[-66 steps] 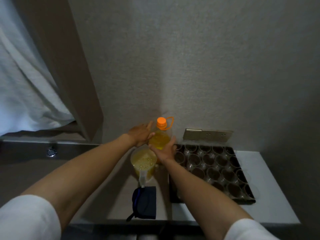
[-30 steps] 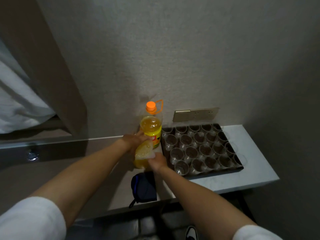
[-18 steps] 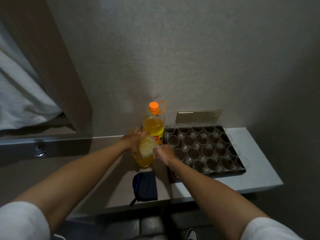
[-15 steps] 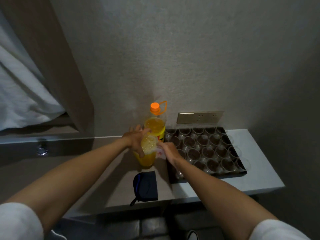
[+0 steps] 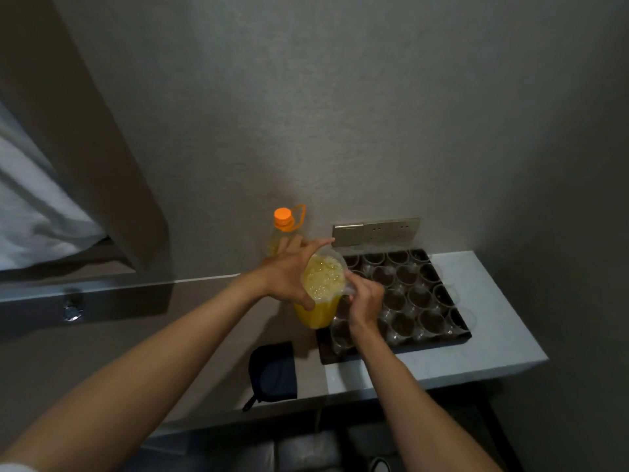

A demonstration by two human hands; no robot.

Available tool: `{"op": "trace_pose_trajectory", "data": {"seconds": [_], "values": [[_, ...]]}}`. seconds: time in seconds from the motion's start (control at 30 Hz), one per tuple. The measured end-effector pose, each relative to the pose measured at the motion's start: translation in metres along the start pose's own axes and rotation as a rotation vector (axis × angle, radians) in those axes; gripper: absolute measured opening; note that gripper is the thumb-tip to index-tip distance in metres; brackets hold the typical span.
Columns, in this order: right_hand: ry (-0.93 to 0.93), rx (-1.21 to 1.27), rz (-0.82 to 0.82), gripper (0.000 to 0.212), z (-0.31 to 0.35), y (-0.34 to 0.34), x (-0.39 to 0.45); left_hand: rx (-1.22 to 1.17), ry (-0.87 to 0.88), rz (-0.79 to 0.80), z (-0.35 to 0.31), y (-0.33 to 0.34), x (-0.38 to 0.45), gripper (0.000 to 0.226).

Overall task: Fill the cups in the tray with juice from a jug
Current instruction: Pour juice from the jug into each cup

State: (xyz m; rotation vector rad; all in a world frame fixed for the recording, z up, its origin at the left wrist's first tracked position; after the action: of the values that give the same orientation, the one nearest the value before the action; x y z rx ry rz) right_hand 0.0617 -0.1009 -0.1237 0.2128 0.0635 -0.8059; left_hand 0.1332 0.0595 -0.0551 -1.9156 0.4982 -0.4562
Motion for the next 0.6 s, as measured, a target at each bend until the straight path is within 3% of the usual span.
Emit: {"op": "trace_pose_trajectory", "data": {"seconds": [0.27, 0.4, 0.6], "values": [[-0.012, 0.040, -0.110, 0.030, 0.016, -0.042, 0.025, -0.223, 0.052, -0.224, -0.024, 0.027, 0.000, 0.135], [0.008, 0.073, -0.154, 0.027, 0.020, -0.058, 0.035, -0.314, -0.086, -0.179, -0.019, 0.056, 0.000, 0.140], [0.005, 0.082, -0.181, 0.036, 0.034, -0.074, 0.050, -0.375, -0.243, -0.144, -0.011, 0.122, -0.014, 0.120]]}}
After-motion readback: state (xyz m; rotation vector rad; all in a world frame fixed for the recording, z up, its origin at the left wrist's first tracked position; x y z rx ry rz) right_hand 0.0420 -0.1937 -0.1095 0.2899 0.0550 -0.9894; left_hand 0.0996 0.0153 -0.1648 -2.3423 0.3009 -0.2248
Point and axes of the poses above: each hand's wrist, its own x-axis towards the middle knuckle, its own y-axis out of the palm, z = x × y, the point moved 2 cm from there along x, towards the middle knuckle, and after that the axes turned 13 degrees about -z, right-handed, at the moved point
